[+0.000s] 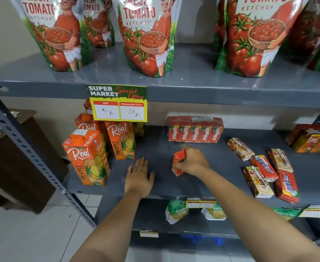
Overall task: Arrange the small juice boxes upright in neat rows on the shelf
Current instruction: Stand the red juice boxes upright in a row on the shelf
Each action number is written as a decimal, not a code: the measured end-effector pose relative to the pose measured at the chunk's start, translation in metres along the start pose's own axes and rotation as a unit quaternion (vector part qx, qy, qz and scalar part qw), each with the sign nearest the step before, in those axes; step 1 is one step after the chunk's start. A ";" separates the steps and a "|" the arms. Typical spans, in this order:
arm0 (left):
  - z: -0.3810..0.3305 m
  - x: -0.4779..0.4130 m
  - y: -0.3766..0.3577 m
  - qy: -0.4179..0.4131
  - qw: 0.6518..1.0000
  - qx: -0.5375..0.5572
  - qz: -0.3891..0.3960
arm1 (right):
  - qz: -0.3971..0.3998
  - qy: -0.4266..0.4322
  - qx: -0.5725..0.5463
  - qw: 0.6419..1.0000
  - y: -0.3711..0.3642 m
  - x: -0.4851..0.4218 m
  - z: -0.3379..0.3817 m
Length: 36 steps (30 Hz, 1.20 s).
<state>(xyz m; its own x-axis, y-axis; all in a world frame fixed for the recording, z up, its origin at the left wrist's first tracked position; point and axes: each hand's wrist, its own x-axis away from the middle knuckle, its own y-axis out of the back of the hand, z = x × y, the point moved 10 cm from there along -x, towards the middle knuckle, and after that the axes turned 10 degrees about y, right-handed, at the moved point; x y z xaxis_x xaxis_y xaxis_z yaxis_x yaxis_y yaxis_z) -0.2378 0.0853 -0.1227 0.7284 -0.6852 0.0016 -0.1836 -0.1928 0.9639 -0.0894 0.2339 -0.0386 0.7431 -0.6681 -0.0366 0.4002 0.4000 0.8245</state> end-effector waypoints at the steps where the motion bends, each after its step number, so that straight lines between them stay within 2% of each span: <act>1: 0.000 0.001 0.000 0.000 1.000 0.001 0.000 | -0.033 -0.020 0.013 0.999 0.003 0.001 0.001; 3: 0.000 0.001 0.001 -0.001 1.000 0.001 -0.001 | -0.080 -0.037 0.042 0.995 0.002 0.003 0.009; 5: 0.000 0.000 0.000 -0.002 1.000 -0.001 0.003 | -0.089 -0.049 0.047 0.994 -0.005 0.004 0.014; 9: 0.002 0.000 -0.001 -0.001 1.000 -0.005 0.001 | -0.060 -0.062 0.053 0.995 -0.012 0.004 0.014; 13: 0.003 -0.001 -0.003 -0.001 1.000 -0.005 0.002 | 0.003 -0.072 0.030 0.997 -0.009 0.010 0.015; 14: 0.003 -0.001 -0.003 -0.002 1.000 -0.007 0.003 | -0.001 -0.071 0.019 0.997 0.000 0.011 0.015; 16: 0.003 -0.001 -0.003 -0.001 1.000 -0.010 -0.001 | -0.061 -0.067 0.009 0.996 0.035 0.010 0.009; 19: 0.002 -0.001 -0.004 0.001 1.000 -0.010 -0.002 | -0.154 -0.091 0.040 0.983 0.100 0.011 -0.024; 21: 0.002 -0.001 -0.004 0.001 1.000 -0.008 -0.002 | -0.174 -0.116 0.075 0.975 0.133 0.012 -0.060; 23: 0.001 -0.001 -0.003 -0.001 1.000 -0.013 -0.007 | -0.167 -0.165 0.104 0.966 0.156 0.020 -0.106; 26: 0.000 -0.001 -0.002 -0.001 1.000 -0.011 -0.008 | -0.113 -0.245 0.156 0.950 0.170 0.044 -0.170; 31: -0.001 -0.002 -0.001 0.002 1.000 -0.015 -0.009 | -0.037 -0.276 0.121 0.953 0.148 0.056 -0.225; 36: 0.000 -0.001 -0.001 0.000 1.000 -0.021 -0.011 | -0.095 -0.291 0.100 0.947 0.146 0.063 -0.238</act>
<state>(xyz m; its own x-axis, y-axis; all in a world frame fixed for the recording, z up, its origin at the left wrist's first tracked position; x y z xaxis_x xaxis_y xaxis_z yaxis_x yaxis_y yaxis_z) -0.2379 0.0862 -0.1231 0.7320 -0.6810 -0.0194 -0.1403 -0.1786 0.9739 0.1435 0.4002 -0.0549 0.2229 -0.9720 0.0744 0.3439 0.1498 0.9270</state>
